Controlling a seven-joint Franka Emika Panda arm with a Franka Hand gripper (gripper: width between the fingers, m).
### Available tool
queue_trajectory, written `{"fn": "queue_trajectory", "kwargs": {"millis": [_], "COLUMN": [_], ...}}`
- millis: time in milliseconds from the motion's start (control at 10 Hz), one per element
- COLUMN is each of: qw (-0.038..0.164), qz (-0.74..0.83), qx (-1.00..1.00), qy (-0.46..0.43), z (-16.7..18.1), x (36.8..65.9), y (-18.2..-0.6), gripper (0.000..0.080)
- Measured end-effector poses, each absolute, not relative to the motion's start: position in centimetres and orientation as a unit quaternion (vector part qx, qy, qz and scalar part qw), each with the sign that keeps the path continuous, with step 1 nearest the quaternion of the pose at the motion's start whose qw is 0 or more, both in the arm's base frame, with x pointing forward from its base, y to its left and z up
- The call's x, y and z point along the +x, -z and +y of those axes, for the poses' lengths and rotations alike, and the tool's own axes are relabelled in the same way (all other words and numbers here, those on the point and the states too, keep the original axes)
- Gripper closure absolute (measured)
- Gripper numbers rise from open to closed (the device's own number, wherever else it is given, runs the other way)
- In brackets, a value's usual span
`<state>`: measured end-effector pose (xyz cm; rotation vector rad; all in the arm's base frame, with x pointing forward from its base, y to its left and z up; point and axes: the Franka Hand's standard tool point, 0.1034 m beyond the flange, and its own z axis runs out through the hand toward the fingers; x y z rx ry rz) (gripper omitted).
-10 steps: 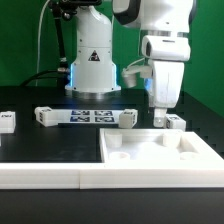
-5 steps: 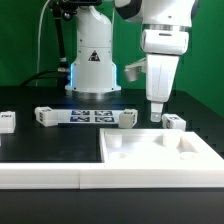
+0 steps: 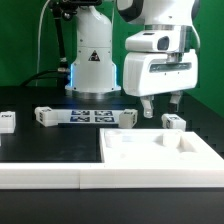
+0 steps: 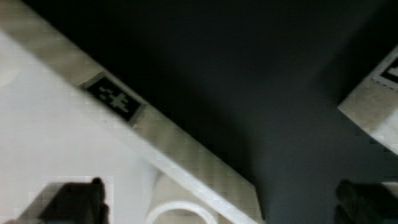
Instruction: Assemble one leg
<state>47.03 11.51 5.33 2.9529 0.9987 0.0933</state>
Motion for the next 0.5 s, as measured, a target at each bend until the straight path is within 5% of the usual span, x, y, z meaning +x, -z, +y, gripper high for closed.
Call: {"fn": "queue_trajectory", "kwargs": {"millis": [500], "qw": [-0.014], "qz": [0.101], "qx": [0.994], "qy": [-0.026], "z": [13.3], "x": [46.4], "y": [-5.3], "gripper": [0.0151]}}
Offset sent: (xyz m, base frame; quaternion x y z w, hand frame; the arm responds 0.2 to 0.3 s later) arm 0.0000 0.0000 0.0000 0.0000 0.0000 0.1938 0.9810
